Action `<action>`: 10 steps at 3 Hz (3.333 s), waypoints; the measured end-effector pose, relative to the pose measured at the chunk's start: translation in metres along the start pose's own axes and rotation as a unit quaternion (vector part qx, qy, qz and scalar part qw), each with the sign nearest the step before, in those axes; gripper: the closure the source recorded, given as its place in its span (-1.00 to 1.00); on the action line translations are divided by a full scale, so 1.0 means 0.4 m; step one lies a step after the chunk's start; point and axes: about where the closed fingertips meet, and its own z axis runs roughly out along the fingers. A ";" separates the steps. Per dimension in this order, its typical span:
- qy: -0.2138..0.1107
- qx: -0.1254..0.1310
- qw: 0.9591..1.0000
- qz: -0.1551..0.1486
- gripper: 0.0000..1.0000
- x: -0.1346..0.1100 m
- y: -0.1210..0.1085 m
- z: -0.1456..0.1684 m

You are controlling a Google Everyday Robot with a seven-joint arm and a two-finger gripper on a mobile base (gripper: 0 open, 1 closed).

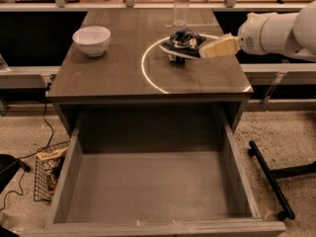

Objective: Place blue chip bag into top drawer

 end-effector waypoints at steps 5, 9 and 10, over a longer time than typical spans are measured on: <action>-0.022 -0.136 0.989 0.059 -0.19 0.109 0.116 0.320; -0.089 -0.213 0.973 0.015 1.00 -0.079 0.172 0.402; -0.070 -0.217 0.973 -0.019 1.00 -0.165 0.153 0.394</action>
Offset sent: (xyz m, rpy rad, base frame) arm 0.0566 0.0416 -0.1160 0.0991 0.1894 0.1061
